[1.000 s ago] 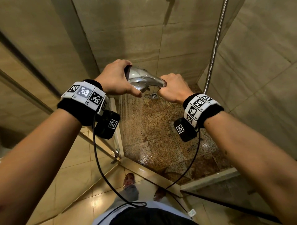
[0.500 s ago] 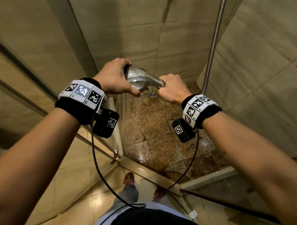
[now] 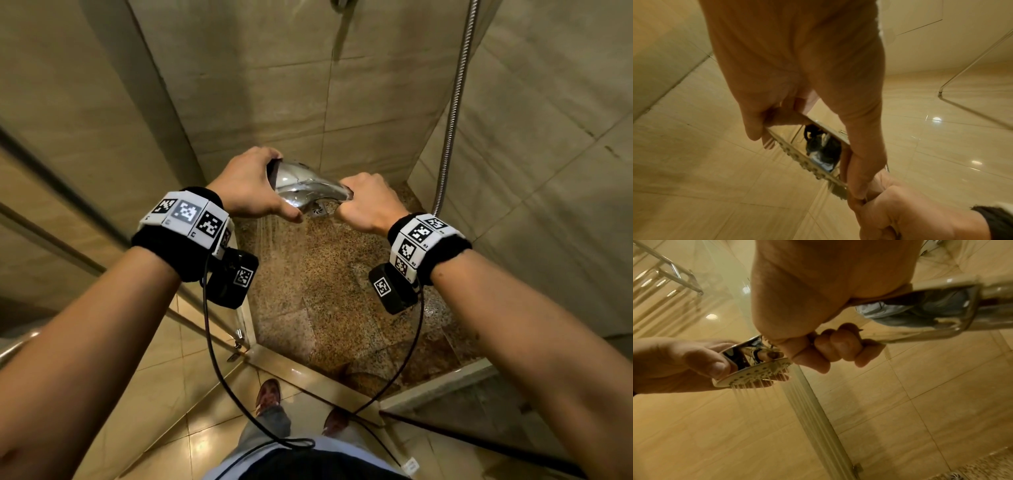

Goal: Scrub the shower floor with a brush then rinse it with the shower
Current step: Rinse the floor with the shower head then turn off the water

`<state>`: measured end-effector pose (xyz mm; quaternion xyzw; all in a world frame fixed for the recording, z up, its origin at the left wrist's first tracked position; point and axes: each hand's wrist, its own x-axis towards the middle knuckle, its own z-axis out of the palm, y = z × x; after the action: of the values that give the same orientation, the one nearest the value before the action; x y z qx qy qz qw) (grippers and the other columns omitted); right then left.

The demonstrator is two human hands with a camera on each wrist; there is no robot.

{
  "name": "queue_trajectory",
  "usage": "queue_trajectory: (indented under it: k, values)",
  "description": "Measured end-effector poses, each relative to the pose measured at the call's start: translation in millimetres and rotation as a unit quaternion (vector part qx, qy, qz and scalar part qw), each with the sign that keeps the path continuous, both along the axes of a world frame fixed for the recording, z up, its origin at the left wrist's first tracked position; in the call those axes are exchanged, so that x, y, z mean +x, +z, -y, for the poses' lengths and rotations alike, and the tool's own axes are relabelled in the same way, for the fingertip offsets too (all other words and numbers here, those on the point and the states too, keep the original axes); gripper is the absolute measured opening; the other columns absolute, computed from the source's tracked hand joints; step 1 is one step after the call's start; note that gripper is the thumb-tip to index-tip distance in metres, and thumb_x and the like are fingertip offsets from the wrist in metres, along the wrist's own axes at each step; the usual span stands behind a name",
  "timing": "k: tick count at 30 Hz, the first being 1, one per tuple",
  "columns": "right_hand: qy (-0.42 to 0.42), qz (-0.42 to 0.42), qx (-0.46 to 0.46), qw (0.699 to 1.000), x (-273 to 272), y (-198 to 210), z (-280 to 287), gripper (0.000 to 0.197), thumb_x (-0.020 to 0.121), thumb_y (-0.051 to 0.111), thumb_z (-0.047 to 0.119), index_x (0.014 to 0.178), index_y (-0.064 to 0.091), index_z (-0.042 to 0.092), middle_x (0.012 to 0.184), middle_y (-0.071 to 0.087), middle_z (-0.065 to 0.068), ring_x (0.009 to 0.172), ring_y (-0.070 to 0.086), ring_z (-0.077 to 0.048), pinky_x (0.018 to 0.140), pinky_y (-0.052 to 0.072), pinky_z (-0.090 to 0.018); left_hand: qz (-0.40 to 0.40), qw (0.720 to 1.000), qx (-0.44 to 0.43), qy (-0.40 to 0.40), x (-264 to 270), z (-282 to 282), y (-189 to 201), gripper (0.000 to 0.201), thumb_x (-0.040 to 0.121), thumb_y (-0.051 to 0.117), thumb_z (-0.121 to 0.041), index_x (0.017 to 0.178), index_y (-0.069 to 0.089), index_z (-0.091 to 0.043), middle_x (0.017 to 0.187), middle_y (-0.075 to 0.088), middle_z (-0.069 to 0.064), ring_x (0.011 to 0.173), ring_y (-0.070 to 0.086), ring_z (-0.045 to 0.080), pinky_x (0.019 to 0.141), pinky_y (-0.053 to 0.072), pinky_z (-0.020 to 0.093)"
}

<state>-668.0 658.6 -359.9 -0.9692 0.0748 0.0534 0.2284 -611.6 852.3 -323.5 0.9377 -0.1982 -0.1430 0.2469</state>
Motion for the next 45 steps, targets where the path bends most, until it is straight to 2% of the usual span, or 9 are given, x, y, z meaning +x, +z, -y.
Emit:
queue_trajectory:
  k: [10, 14, 23, 28, 32, 35, 39, 45]
  values:
    - [-0.007, -0.021, -0.016, 1.000, -8.8, -1.2, 18.8, 0.014, 0.073, 0.052, 0.017, 0.060, 0.045, 0.018, 0.064, 0.054, 0.000, 0.064, 0.050, -0.025, 0.055, 0.033, -0.028, -0.012, 0.999, 0.024, -0.038, -4.7, 19.2, -1.4, 0.105, 0.051, 0.088, -0.047, 0.137, 0.042, -0.010, 0.130, 0.051, 0.007, 0.116, 0.049, 0.023, 0.099, 0.041, 0.032]
    - [-0.017, -0.009, -0.010, 1.000, -10.9, 0.1, 21.9, 0.015, 0.073, 0.053, 0.017, 0.060, 0.045, 0.017, 0.064, 0.054, 0.000, 0.061, 0.048, -0.023, 0.051, 0.030, -0.026, -0.007, 0.999, 0.014, -0.043, -4.2, 23.9, 2.1, 0.104, 0.051, 0.089, -0.045, 0.137, 0.042, -0.010, 0.130, 0.051, 0.006, 0.116, 0.049, 0.023, 0.097, 0.040, 0.030]
    - [-0.020, -0.010, -0.003, 1.000, -9.6, 1.7, 26.9, 0.015, 0.073, 0.054, 0.017, 0.060, 0.047, 0.016, 0.066, 0.057, -0.003, 0.066, 0.053, -0.028, 0.056, 0.036, -0.028, 0.001, 0.998, 0.018, -0.052, -2.0, 29.6, 7.1, 0.101, 0.053, 0.088, -0.046, 0.136, 0.043, -0.009, 0.129, 0.051, 0.007, 0.115, 0.049, 0.022, 0.091, 0.039, 0.027]
    - [-0.016, -0.019, -0.001, 1.000, -10.2, 3.3, 28.9, 0.017, 0.075, 0.053, 0.016, 0.060, 0.046, 0.017, 0.065, 0.054, -0.002, 0.064, 0.051, -0.026, 0.057, 0.035, -0.029, -0.016, 0.998, 0.021, -0.056, -2.4, 32.5, 7.9, 0.093, 0.054, 0.088, -0.043, 0.130, 0.048, -0.008, 0.120, 0.056, 0.006, 0.107, 0.052, 0.022, 0.088, 0.044, 0.031]
    - [-0.004, -0.025, -0.020, 0.999, -10.7, 0.0, 31.1, 0.016, 0.077, 0.052, 0.016, 0.062, 0.046, 0.017, 0.065, 0.054, -0.002, 0.063, 0.051, -0.023, 0.057, 0.036, -0.027, -0.030, 0.997, 0.038, -0.054, -3.3, 33.7, 1.6, 0.094, 0.051, 0.088, -0.048, 0.128, 0.049, -0.010, 0.116, 0.057, 0.004, 0.104, 0.054, 0.022, 0.089, 0.047, 0.035]
    - [0.002, -0.029, -0.052, 0.998, -12.4, -2.5, 37.5, 0.013, 0.076, 0.051, 0.017, 0.064, 0.047, 0.016, 0.067, 0.056, -0.004, 0.063, 0.052, -0.023, 0.055, 0.034, -0.026, -0.039, 0.997, 0.033, -0.052, -5.5, 38.1, -4.5, 0.092, 0.049, 0.088, -0.048, 0.125, 0.051, -0.012, 0.109, 0.058, 0.000, 0.097, 0.054, 0.019, 0.081, 0.045, 0.030]
    - [-0.002, -0.036, -0.064, 0.997, -15.0, -2.4, 47.9, 0.011, 0.074, 0.049, 0.015, 0.063, 0.046, 0.016, 0.064, 0.055, -0.004, 0.062, 0.052, -0.024, 0.052, 0.032, -0.025, -0.040, 0.998, 0.020, -0.053, -8.7, 47.3, -8.4, 0.093, 0.050, 0.089, -0.046, 0.127, 0.050, -0.012, 0.110, 0.058, 0.000, 0.097, 0.052, 0.017, 0.087, 0.046, 0.030]
    - [-0.025, -0.054, -0.067, 0.996, -27.0, -2.1, 66.5, 0.007, 0.071, 0.049, 0.013, 0.064, 0.048, 0.015, 0.065, 0.056, -0.006, 0.064, 0.055, -0.028, 0.055, 0.039, -0.027, -0.050, 0.995, 0.028, -0.078, -14.2, 68.7, -11.5, 0.090, 0.051, 0.088, -0.048, 0.124, 0.052, -0.010, 0.110, 0.060, 0.003, 0.098, 0.055, 0.020, 0.090, 0.048, 0.035]
